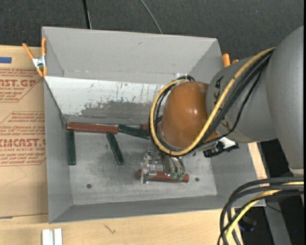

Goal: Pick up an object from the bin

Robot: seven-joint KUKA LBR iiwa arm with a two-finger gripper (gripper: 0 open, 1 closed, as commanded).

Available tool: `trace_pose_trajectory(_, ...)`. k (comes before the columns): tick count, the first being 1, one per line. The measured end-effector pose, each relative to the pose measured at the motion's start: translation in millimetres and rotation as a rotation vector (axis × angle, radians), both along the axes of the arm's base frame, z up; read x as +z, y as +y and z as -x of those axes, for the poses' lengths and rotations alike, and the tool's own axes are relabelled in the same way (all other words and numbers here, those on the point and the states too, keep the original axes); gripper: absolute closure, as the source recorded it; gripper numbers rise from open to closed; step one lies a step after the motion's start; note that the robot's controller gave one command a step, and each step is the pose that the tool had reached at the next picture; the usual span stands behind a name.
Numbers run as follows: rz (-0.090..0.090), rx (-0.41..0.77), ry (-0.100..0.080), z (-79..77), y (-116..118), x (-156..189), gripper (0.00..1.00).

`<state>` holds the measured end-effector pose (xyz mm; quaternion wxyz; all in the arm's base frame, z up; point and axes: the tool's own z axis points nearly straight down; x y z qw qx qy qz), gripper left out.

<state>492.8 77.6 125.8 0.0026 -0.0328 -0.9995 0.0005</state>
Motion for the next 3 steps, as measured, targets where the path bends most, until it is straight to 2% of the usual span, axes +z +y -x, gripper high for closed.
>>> trace_pose_trajectory(1,-0.003,0.083,-0.020,-2.2,19.3,15.7,1.00)
trace_pose_trajectory(2,-0.002,0.131,0.000,6.4,20.2,-17.0,1.00)
trace_pose_trajectory(3,-0.002,0.131,-0.006,-9.1,21.3,84.2,1.00)
